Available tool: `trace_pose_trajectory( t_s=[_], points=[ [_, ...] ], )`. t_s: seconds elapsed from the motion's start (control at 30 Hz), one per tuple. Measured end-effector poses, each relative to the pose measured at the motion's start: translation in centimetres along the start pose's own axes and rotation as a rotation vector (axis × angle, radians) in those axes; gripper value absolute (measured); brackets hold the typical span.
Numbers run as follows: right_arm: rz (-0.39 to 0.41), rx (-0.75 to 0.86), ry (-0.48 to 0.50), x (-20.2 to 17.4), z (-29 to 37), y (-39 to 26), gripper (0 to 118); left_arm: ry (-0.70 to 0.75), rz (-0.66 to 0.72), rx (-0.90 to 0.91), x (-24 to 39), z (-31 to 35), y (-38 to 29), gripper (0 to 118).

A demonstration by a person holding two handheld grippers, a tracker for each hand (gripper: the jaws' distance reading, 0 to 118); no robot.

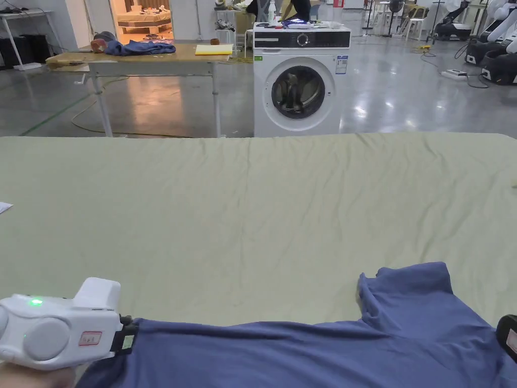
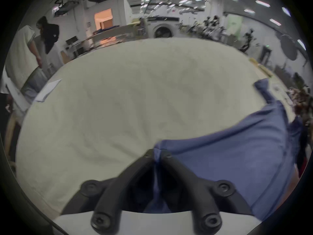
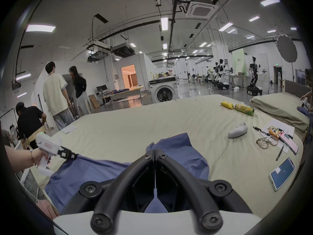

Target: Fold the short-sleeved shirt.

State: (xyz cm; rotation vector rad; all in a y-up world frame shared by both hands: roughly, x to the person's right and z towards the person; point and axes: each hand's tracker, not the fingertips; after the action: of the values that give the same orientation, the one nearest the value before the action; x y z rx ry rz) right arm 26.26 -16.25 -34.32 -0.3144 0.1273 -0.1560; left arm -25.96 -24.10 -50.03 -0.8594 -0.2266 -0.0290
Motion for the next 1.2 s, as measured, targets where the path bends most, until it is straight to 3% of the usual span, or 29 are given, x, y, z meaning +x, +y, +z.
trace_pose_trajectory(
  t_s=[0.17,0.3,0.33,0.37,0.43,0.47,0.6,0.67,0.7,0.73,0.77,0.8,0.87,0.9,0.93,0.97,1.0,1.2],
  points=[
    [-0.069,0.001,-0.017,3.5,-4.8,3.2,0,0.074,-0.054,0.210,2.4,4.3,-0.5,0],
    [-0.109,-0.222,-0.035,7.3,-11.9,5.1,1,0.040,0.002,0.260,2.7,7.2,-0.7,0],
    [-0.120,-0.300,-0.018,8.1,-13.9,5.2,16,0.036,0.008,0.257,3.0,8.1,-0.7,0],
    [-0.114,-0.376,-0.015,8.8,-15.8,5.2,42,0.032,0.018,0.261,3.1,8.6,-0.8,0],
    [-0.096,-0.525,-0.062,9.6,-19.3,4.5,112,0.022,0.030,0.255,3.1,9.2,-0.9,0],
    [-0.085,-0.586,-0.080,9.9,-20.7,3.8,118,0.017,0.037,0.247,3.2,9.7,-0.7,0],
    [-0.070,-0.701,-0.152,11.2,-25.4,1.7,113,0.024,0.066,0.253,3.0,10.5,-0.7,0],
    [-0.049,-0.770,-0.171,11.1,-26.8,0.4,101,0.027,0.080,0.241,2.8,10.5,-0.8,0],
    [-0.013,-0.808,-0.183,10.6,-27.3,0.0,100,0.034,0.083,0.233,2.8,10.4,-0.9,0],
    [0.080,-0.836,-0.221,9.9,-27.6,0.0,99,0.042,0.081,0.219,2.5,10.2,-0.8,0],
    [0.135,-0.824,-0.190,9.1,-27.3,0.3,92,0.045,0.077,0.204,2.4,10.0,-1.0,0],
    [0.136,-0.836,-0.185,8.8,-27.2,0.5,82,0.049,0.074,0.194,2.4,9.8,-1.1,0],
    [0.113,-0.833,-0.168,8.3,-27.0,1.2,49,0.057,0.071,0.174,1.9,9.2,-1.1,0],
    [0.137,-0.832,-0.158,8.1,-26.7,1.3,41,0.057,0.076,0.166,1.8,8.9,-1.2,0],
    [0.164,-0.830,-0.133,8.1,-26.4,1.5,41,0.057,0.086,0.158,1.7,8.7,-1.3,0],
    [0.164,-0.834,-0.114,8.3,-26.2,1.8,13,0.050,0.108,0.150,1.5,8.5,-1.5,0],
    [0.150,-0.828,-0.131,8.4,-25.9,2.2,0,0.041,0.127,0.143,1.2,8.2,-1.4,0],
    [-0.037,-0.642,-0.061,9.5,-23.3,5.4,0,0.038,0.159,0.155,0.4,7.5,-0.2,0]
  ],
)
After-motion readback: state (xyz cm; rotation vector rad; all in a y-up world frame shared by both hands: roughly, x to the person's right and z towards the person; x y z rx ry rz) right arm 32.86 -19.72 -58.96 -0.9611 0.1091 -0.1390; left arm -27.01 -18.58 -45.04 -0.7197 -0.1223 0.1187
